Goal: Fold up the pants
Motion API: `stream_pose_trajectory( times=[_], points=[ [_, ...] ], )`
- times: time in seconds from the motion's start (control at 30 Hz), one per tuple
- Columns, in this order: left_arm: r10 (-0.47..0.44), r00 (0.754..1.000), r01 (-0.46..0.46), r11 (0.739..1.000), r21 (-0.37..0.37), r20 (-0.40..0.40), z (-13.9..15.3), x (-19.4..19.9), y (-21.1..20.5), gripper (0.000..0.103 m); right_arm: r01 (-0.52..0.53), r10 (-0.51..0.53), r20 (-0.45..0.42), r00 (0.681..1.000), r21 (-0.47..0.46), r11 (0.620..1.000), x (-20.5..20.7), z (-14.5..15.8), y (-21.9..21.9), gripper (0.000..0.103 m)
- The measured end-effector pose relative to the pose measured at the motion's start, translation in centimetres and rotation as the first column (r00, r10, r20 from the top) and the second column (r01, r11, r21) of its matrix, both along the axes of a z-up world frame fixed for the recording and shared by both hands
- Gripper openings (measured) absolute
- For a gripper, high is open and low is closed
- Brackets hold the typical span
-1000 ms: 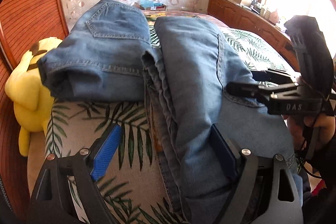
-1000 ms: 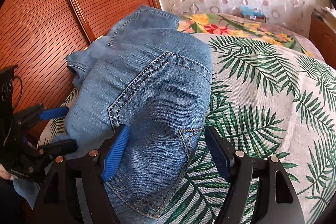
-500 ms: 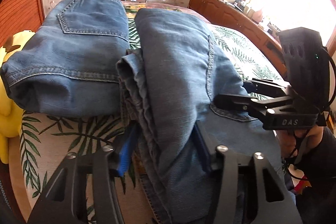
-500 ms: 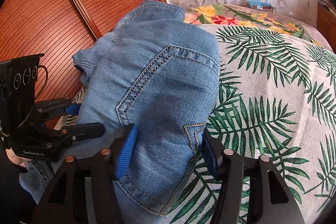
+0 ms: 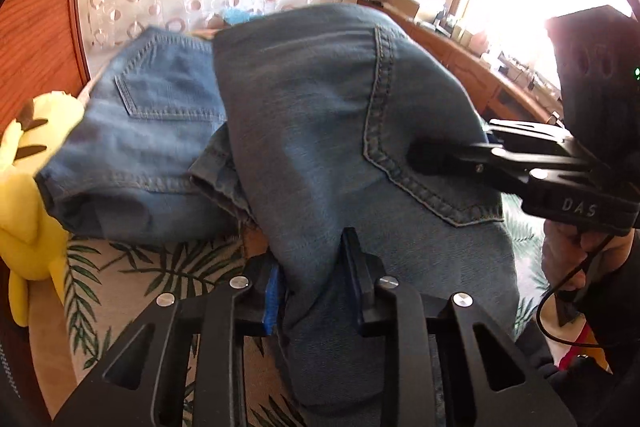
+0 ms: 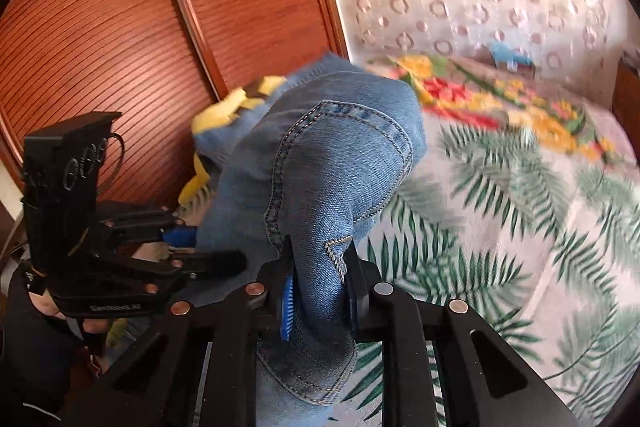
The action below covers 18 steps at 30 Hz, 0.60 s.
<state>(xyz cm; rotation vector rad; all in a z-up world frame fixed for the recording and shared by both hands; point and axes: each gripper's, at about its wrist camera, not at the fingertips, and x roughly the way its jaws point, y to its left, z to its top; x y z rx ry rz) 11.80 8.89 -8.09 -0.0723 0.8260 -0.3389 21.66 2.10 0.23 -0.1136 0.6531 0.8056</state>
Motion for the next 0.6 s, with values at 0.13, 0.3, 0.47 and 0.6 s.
stream_pose_trajectory(
  times=[0.13, 0.3, 0.47, 0.6],
  points=[
    [0.021, 0.998, -0.019, 1.000, -0.023, 0.059, 2.1, -0.9, 0.3, 0.027, -0.019, 0.020, 0.065, 0.998, -0.023, 1.000, -1.1, 2.8, 0.3, 0.019],
    [0.068, 0.989, -0.062, 0.997, -0.047, 0.133, 4.9, -1.5, 1.9, 0.026, -0.053, 0.060, 0.136, 0.989, -0.050, 0.997, -1.7, 6.1, 1.1, 0.019],
    [0.126, 0.971, -0.123, 0.992, -0.030, 0.204, 8.0, -1.9, 4.0, 0.026, -0.110, 0.117, 0.197, 0.973, -0.049, 0.993, -1.9, 9.3, 3.3, 0.019],
    [0.192, 0.951, -0.193, 0.981, -0.018, 0.244, 10.3, -2.2, 7.3, 0.026, -0.185, 0.186, 0.222, 0.957, -0.023, 0.982, -1.0, 11.6, 6.2, 0.019]
  ],
)
